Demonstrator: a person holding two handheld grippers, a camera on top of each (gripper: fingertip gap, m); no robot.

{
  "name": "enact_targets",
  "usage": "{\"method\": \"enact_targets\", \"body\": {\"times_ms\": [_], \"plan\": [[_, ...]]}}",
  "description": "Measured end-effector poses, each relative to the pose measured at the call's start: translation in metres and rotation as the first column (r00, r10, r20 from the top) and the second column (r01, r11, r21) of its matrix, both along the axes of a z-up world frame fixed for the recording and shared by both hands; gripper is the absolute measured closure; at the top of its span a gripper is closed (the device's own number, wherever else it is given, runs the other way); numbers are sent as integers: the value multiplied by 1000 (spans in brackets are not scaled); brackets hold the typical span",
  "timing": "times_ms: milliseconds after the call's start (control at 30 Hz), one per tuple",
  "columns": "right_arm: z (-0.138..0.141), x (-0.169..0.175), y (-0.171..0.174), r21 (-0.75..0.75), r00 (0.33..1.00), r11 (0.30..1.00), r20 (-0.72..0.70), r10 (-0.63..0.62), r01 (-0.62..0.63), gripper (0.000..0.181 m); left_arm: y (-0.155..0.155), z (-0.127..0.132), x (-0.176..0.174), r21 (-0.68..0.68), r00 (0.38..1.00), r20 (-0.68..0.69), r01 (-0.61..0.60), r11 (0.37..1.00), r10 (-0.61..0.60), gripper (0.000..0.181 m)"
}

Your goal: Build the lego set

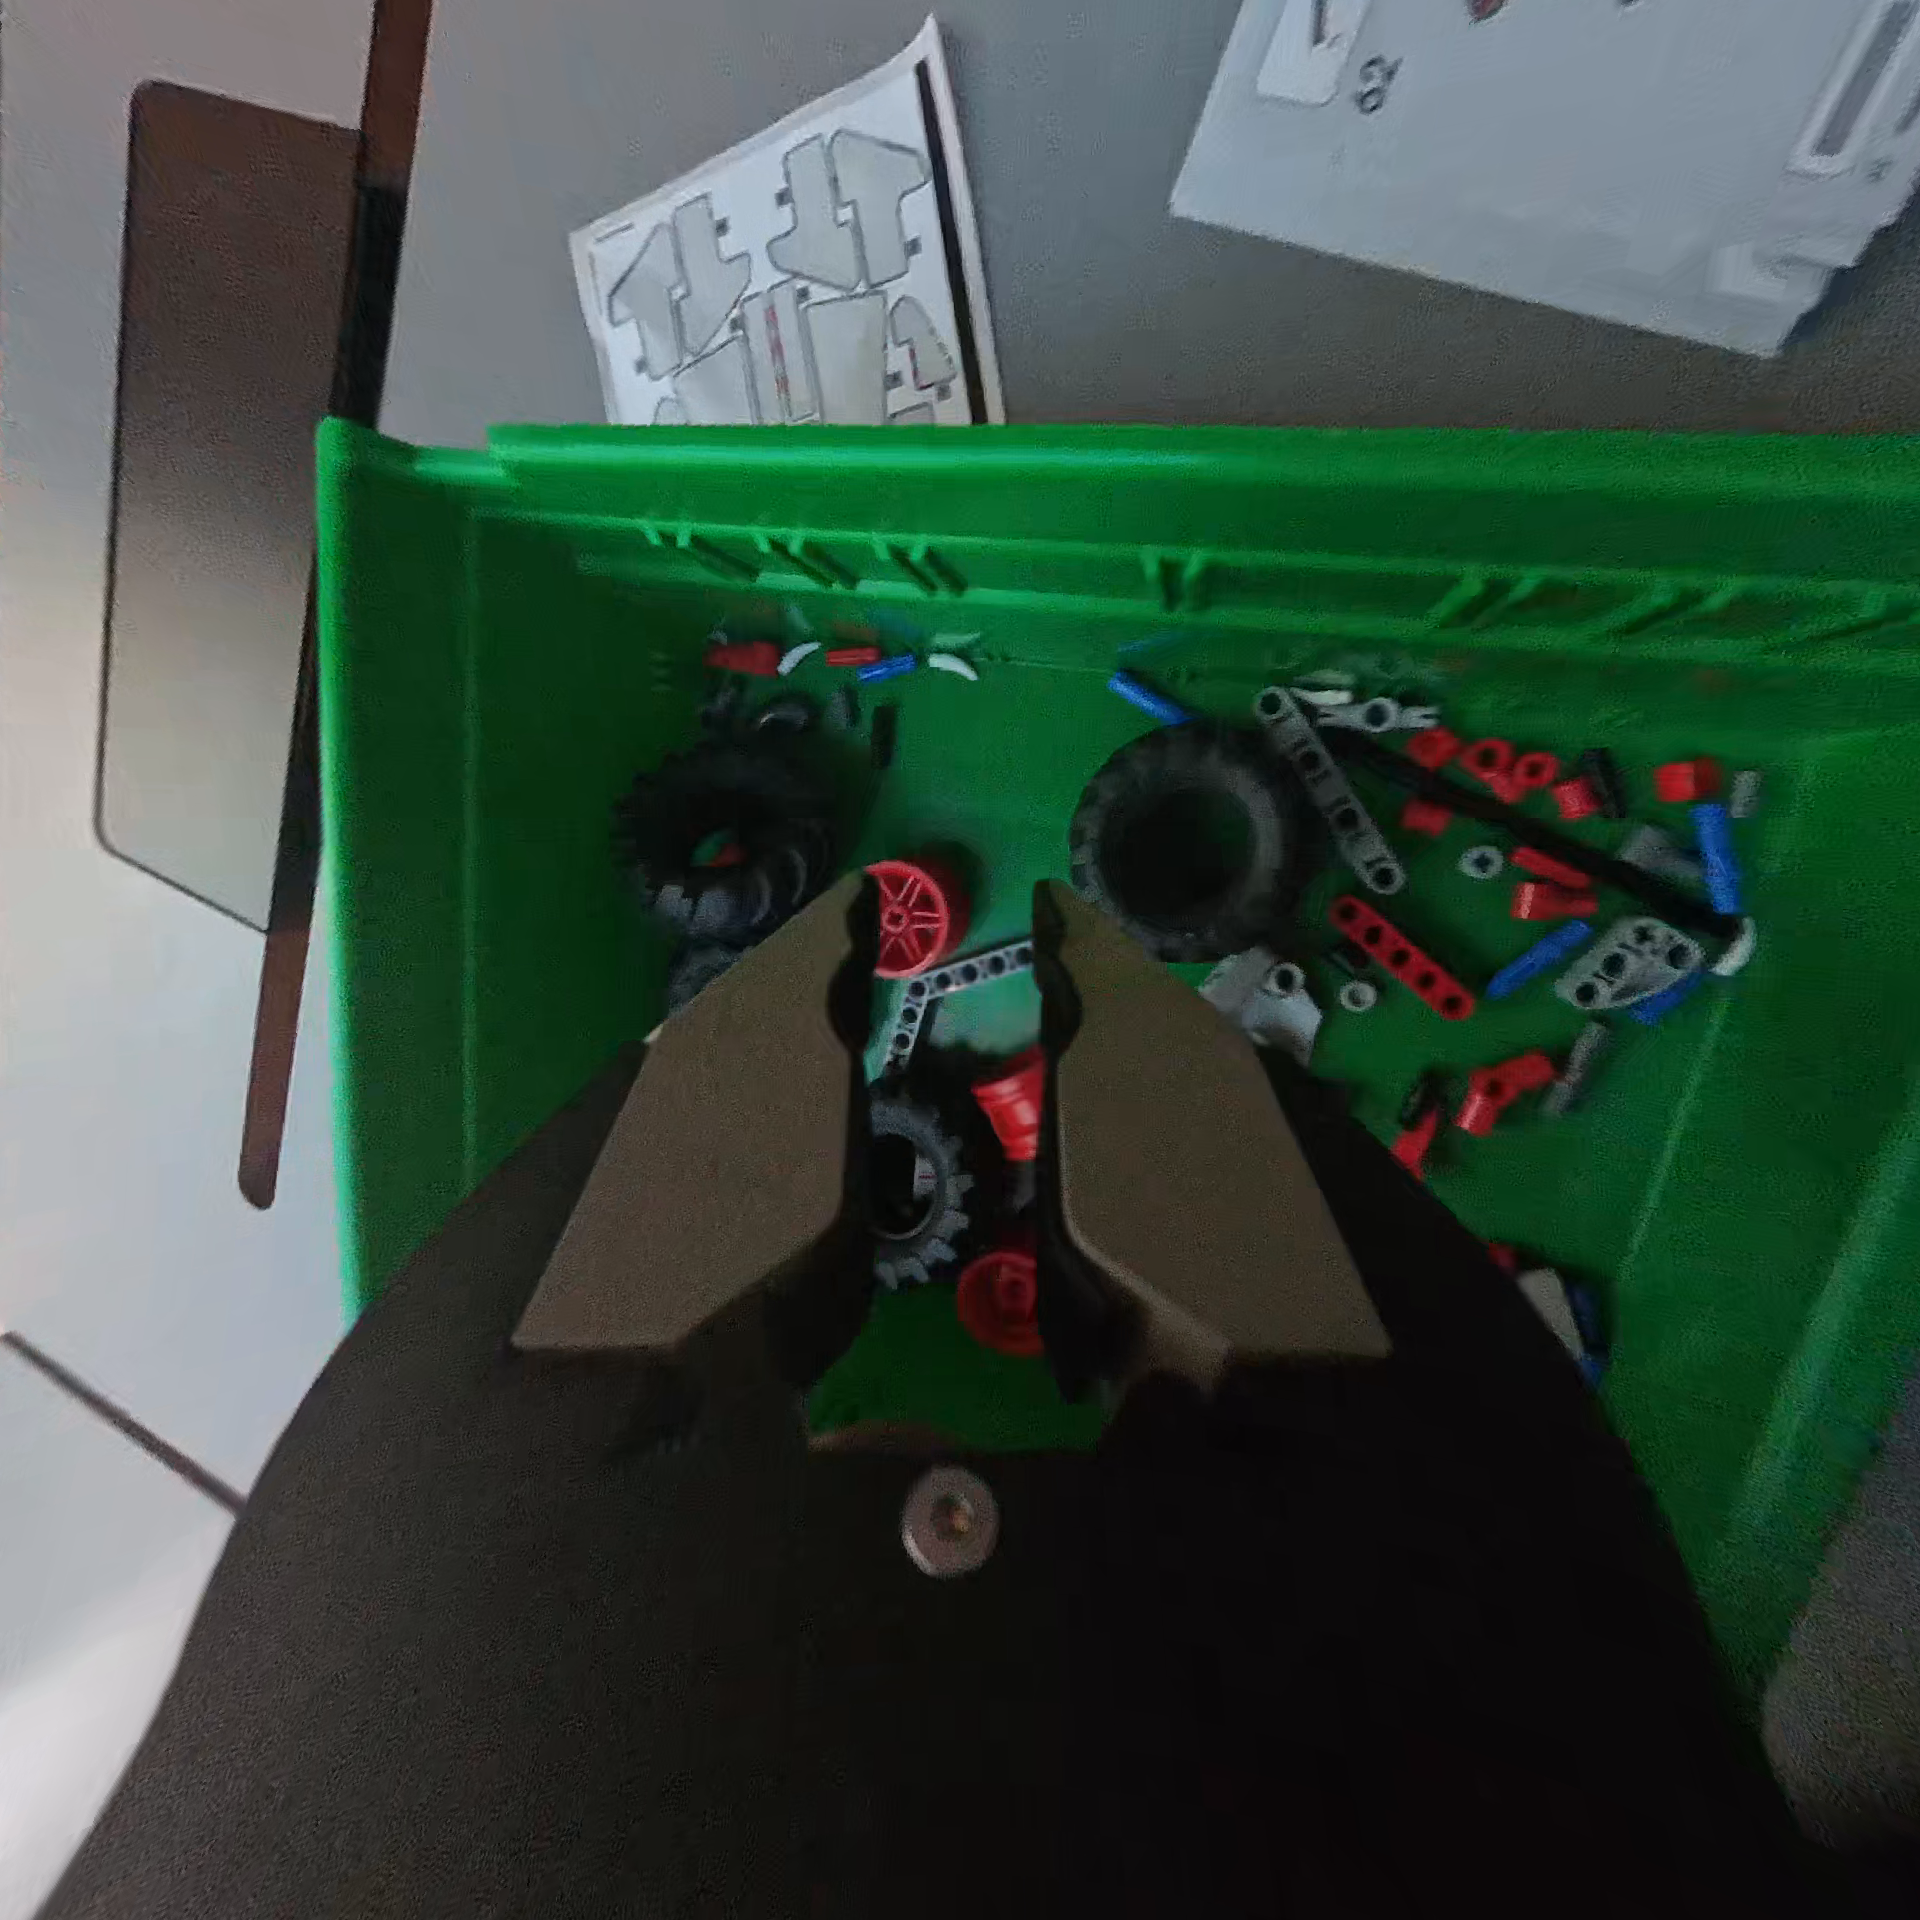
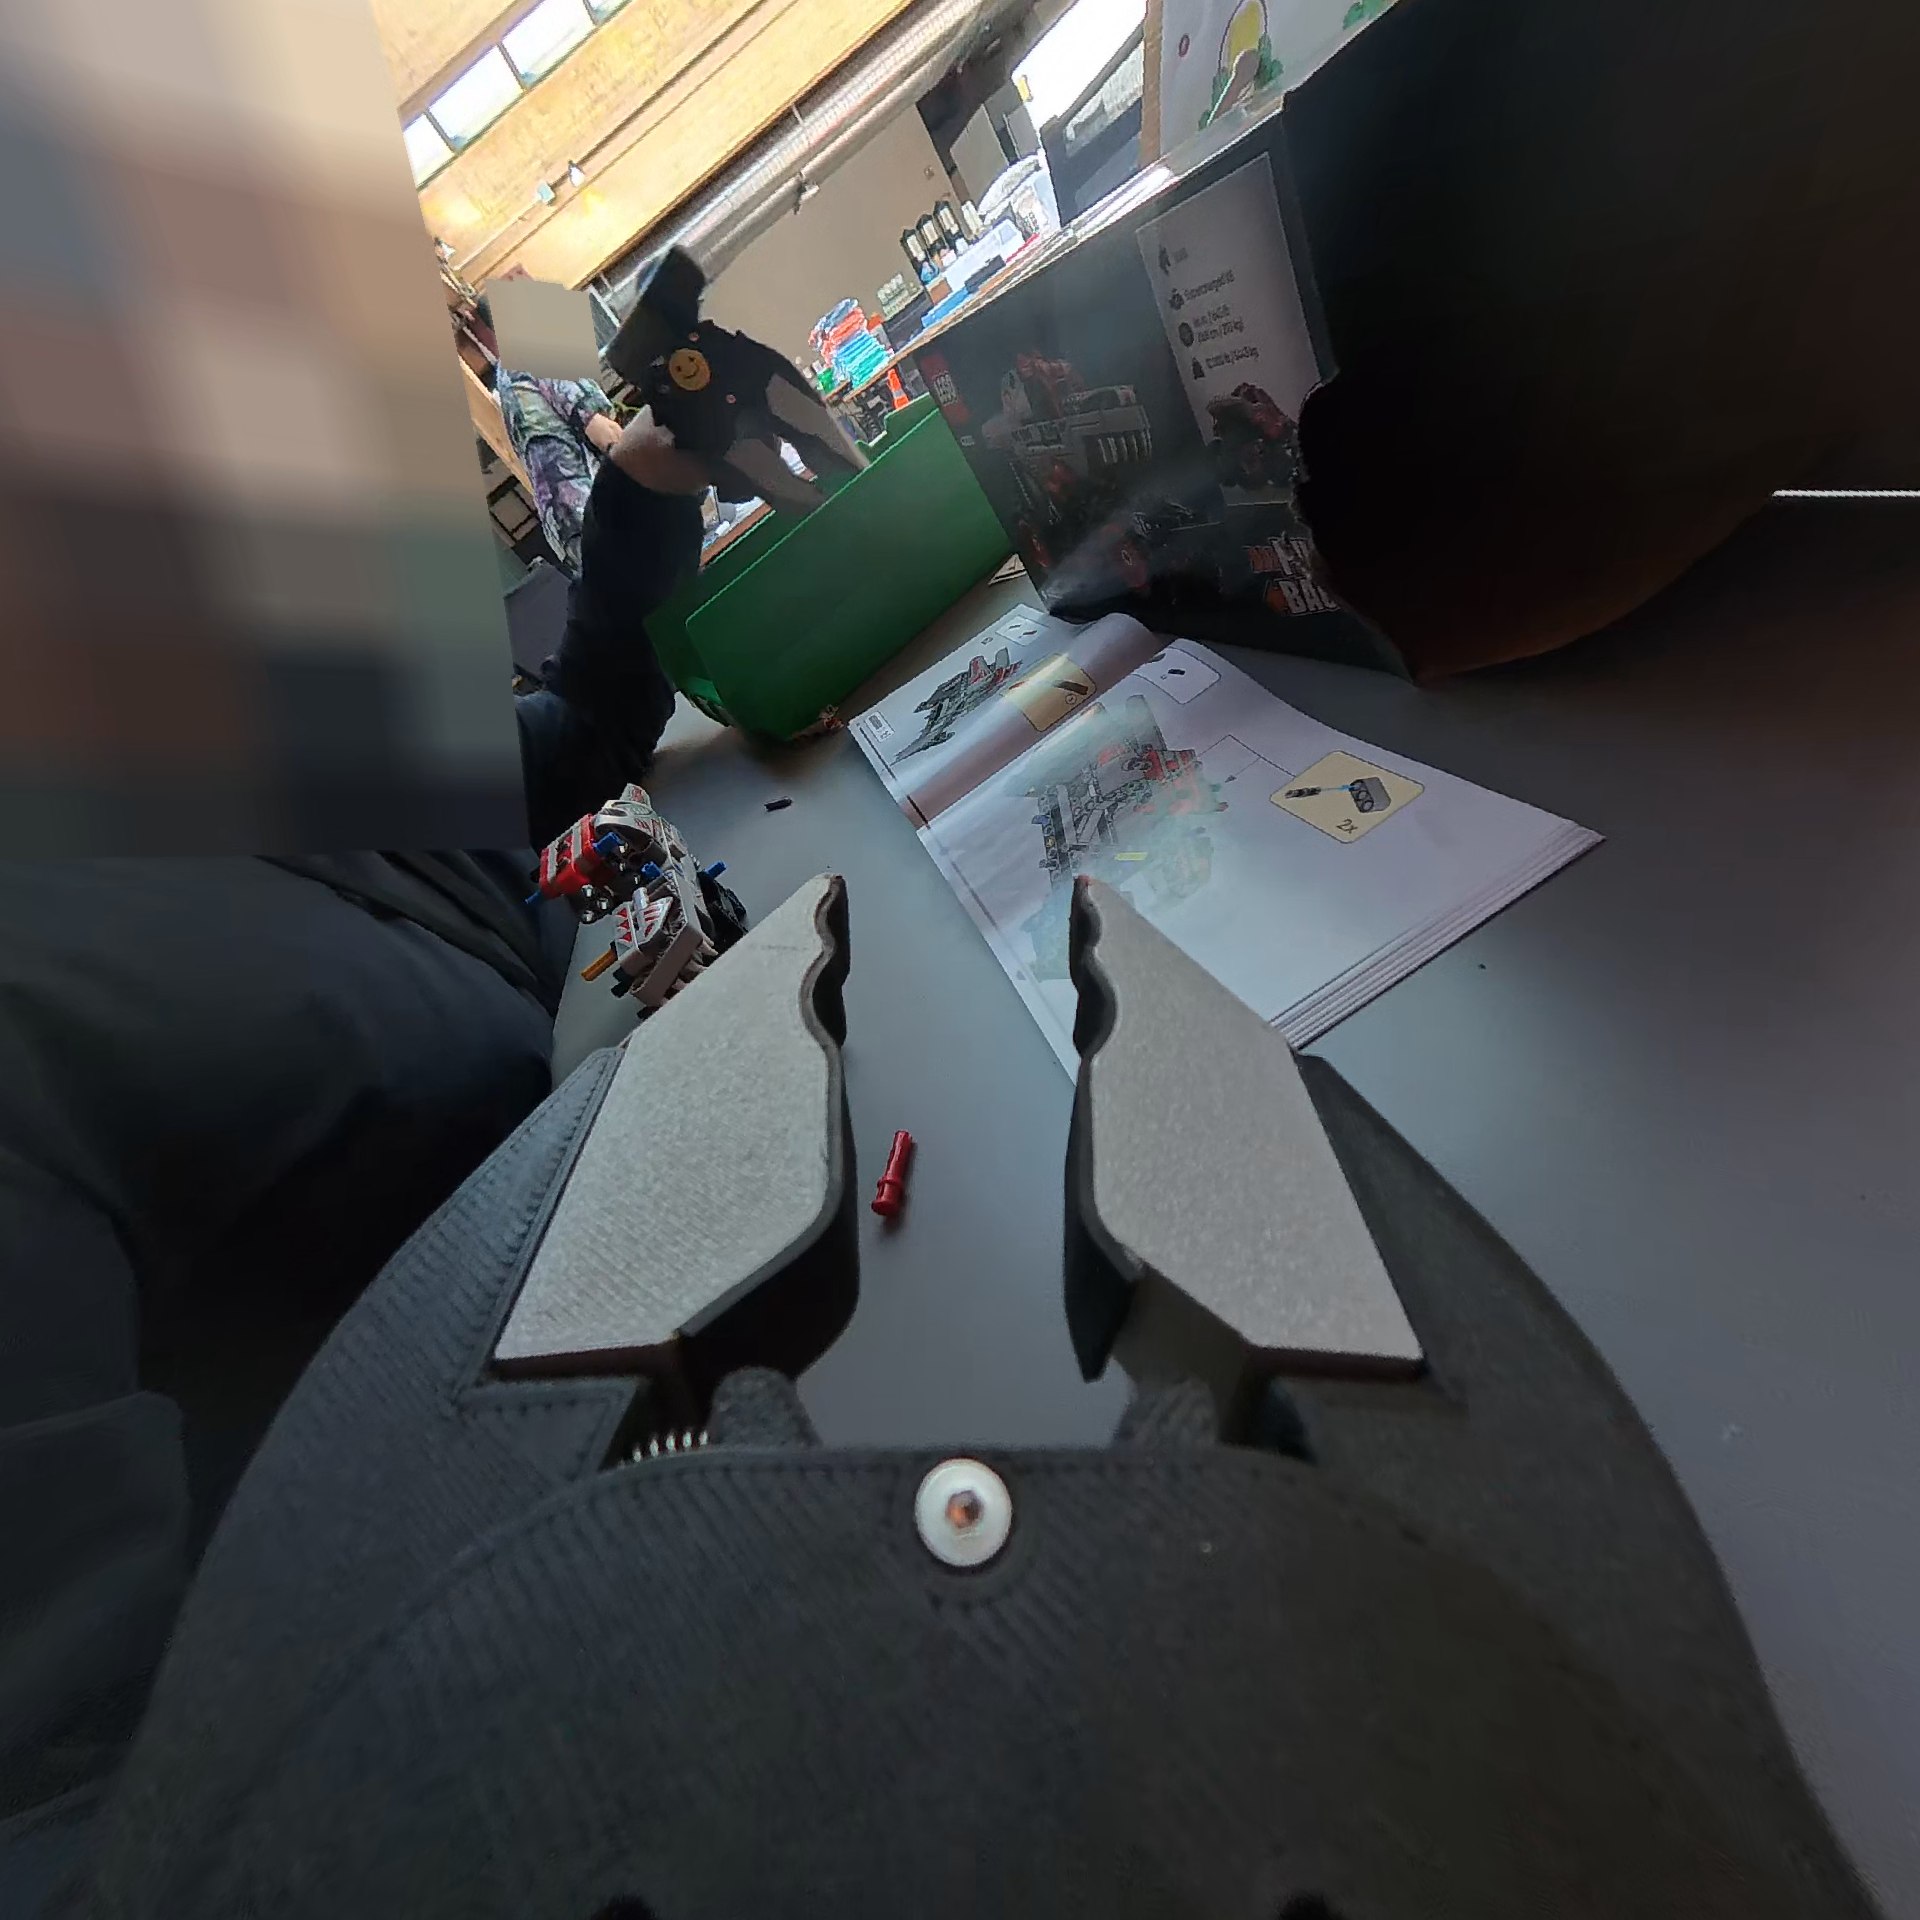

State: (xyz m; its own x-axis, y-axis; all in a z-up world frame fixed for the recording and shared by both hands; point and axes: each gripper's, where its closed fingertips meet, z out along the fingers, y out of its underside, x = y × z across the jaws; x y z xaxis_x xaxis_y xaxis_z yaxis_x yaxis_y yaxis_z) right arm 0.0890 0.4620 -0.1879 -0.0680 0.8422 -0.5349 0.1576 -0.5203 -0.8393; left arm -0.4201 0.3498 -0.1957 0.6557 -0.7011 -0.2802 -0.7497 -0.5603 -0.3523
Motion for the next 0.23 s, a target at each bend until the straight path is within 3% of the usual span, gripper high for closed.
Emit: {"method": "enact_targets", "body": {"times_ms": [100,233], "plan": [[0,0,0,-2,1000,1000,1,0,0,142,-17,-5,31,-71,991,90,107,992,-100,147],[-1,0,0,3,1000,1000,5,0,0,142,-23,-36,39,-174,990,-19,136,975,-142,137]]}}
